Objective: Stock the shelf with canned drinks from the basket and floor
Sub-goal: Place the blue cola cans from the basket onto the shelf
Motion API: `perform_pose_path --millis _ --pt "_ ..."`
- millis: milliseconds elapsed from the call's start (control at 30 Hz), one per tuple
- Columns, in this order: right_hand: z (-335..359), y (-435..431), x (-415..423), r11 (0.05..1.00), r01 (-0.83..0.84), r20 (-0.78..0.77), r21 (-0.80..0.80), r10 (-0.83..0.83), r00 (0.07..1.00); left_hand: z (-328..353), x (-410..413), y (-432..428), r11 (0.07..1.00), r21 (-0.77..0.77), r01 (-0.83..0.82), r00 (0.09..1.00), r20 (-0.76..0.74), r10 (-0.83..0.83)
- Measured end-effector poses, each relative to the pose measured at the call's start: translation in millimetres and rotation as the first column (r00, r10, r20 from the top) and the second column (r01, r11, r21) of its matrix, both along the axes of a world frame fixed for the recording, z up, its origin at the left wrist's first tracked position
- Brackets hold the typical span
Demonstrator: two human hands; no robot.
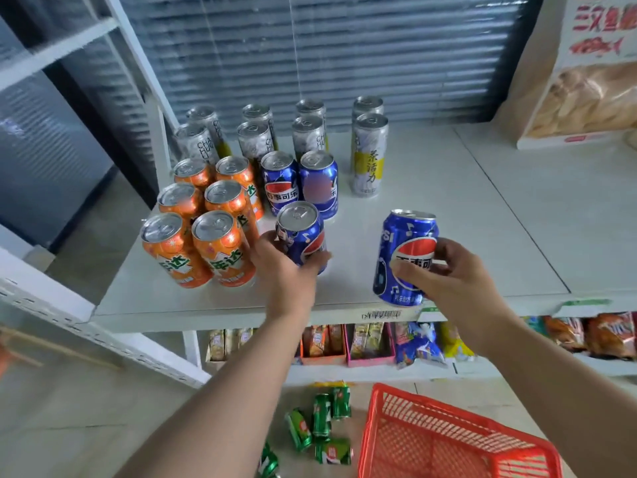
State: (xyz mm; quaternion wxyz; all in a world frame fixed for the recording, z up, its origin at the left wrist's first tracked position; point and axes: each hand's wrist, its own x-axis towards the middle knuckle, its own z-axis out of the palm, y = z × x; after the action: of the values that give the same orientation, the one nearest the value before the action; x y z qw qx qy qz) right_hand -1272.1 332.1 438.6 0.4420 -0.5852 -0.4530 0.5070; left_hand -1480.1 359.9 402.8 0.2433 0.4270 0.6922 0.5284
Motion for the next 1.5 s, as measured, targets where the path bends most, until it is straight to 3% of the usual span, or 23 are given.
perform_pose_path --millis 200,400,533,633,867,1500 --pt "-8 4 0 0.998 0.028 0.059 0.051 -0.031 0.998 -14 18 -15 0.979 0.121 -0.163 0.982 -0.073 0.173" --pt "-17 4 0 0.992 0.004 0.119 0.122 -0.019 0.993 -6 38 -1 0.914 -0.058 -0.402 0.907 -0.157 0.39" --pt "-22 6 1 0.989 -0.005 0.091 0.147 -0.008 0.996 -14 36 12 0.896 0.096 -0.434 0.885 -0.139 0.443" --pt "-25 9 1 0.987 -0.002 0.07 0.158 -0.009 0.998 -14 37 16 0.851 0.078 -0.52 0.838 -0.143 0.526" --pt "-30 13 0 0.984 -0.013 0.07 0.177 0.001 0.998 -12 36 28 0.839 -0.018 -0.544 0.831 -0.15 0.536" --pt "-32 23 -9 0.977 -0.078 0.089 0.199 0.061 0.994 -16 26 57 0.862 0.003 -0.507 0.859 -0.074 0.506"
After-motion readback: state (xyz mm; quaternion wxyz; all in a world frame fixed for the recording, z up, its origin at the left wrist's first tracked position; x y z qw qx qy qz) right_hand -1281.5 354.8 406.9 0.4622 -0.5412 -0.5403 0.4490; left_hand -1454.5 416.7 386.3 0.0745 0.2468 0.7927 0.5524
